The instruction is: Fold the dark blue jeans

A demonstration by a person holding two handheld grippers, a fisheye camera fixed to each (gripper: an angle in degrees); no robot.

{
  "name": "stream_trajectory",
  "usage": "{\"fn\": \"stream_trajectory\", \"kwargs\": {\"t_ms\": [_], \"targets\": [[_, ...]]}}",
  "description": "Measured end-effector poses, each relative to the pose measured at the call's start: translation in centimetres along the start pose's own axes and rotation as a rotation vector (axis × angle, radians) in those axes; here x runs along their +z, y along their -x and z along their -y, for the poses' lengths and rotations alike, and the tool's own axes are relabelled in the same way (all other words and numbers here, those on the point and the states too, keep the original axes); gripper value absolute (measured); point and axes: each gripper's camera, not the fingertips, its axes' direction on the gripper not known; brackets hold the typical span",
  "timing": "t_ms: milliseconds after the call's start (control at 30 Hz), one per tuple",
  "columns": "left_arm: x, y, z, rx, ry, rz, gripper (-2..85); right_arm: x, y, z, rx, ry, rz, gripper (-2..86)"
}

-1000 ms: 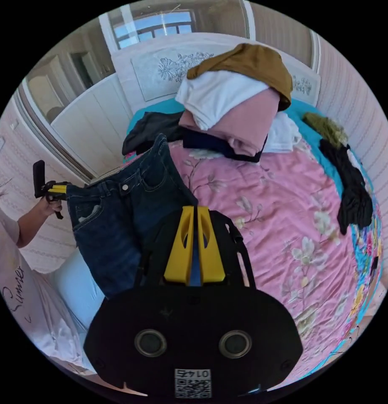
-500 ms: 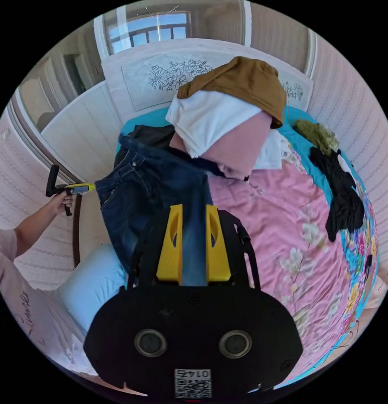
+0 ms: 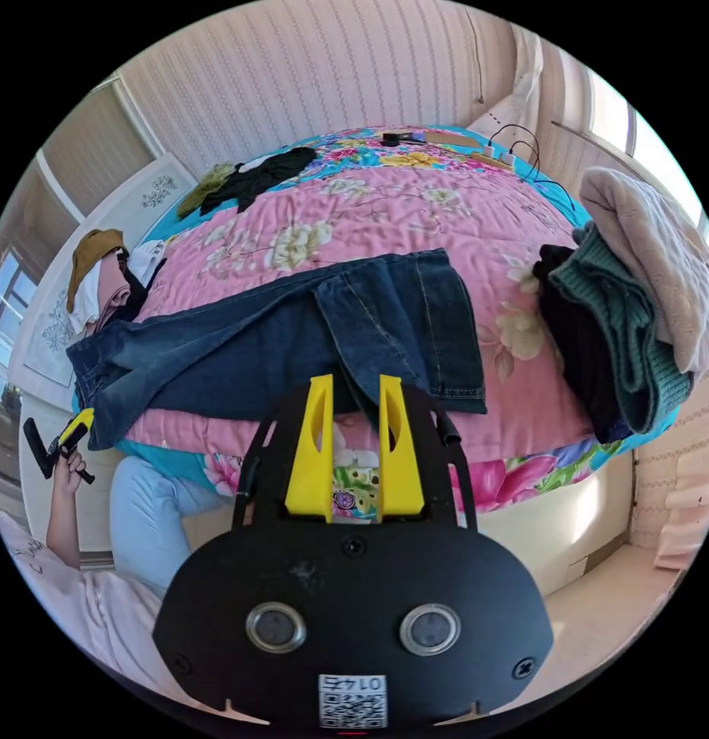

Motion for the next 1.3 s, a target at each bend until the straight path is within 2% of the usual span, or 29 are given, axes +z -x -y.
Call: {"fn": "stream_trajectory", "kwargs": {"t_ms": [67,167,233,300,367,400,467,533,667,767,867,967,1033,1133,1300], "targets": [[4.1,-2.0,2.5,0.025,0.007,-0.021,7.8,-0.8,-0.8,1.1,-0.006,-0.026,0.014,11.5],[11.4,-4.8,5.4,0.072,0.155,-0.004,9.8,-1.0,-0.7,3.7,-0.078,-0.033,0.039,14.0],[15.3,-6.7,6.3,0.14,0.282,0.034,10.7,-0.3,0.1,5.0,-0.153,0.013,-0.012,15.9],[19.0,-8.5,6.2,0.238,0.359,0.151,10.8,1.6,0.7,5.9,-0.261,0.09,-0.148,15.5],[20.2,-8.9,6.0,0.255,0.351,0.161,9.8,3.2,0.1,6.1,-0.29,0.171,-0.216,13.8],[20.7,-9.0,6.0,0.247,0.35,0.146,7.8,2.9,-0.7,6.2,-0.276,0.151,-0.189,12.8],[21.0,-9.0,6.1,0.251,0.336,0.12,3.8,1.0,-2.5,6.4,-0.213,0.126,-0.173,3.9],[21.2,-9.1,6.3,0.237,0.313,0.1,1.9,-1.9,-4.6,6.2,-0.172,0.06,-0.181,2.8],[20.3,-10.2,6.3,0.292,0.248,0.056,0.3,-10.3,-10.6,4.5,-0.099,-0.077,-0.031,2.1],[19.1,-10.7,5.3,0.354,0.201,-0.058,0.2,-16.0,-15.4,2.1,-0.075,-0.175,0.064,2.4],[20.3,-10.0,3.8,0.3,0.251,-0.192,0.7,-17.7,-19.5,0.1,-0.029,-0.103,0.116,3.1],[22.6,-8.9,2.2,0.179,0.288,-0.208,0.7,-17.6,-22.5,-1.6,0.101,-0.003,-0.038,1.5],[23.2,-8.5,2.1,0.152,0.303,-0.194,0.2,-18.5,-23.6,-2.0,0.133,-0.006,-0.098,1.3],[22.3,-7.7,2.8,0.156,0.257,-0.158,0.0,-20.1,-23.9,-0.7,0.103,-0.031,-0.065,2.5],[23.6,-5.2,7.0,0.203,0.228,0.108,3.0,-21.2,-21.1,6.3,-0.064,-0.111,-0.109,6.0]]}}
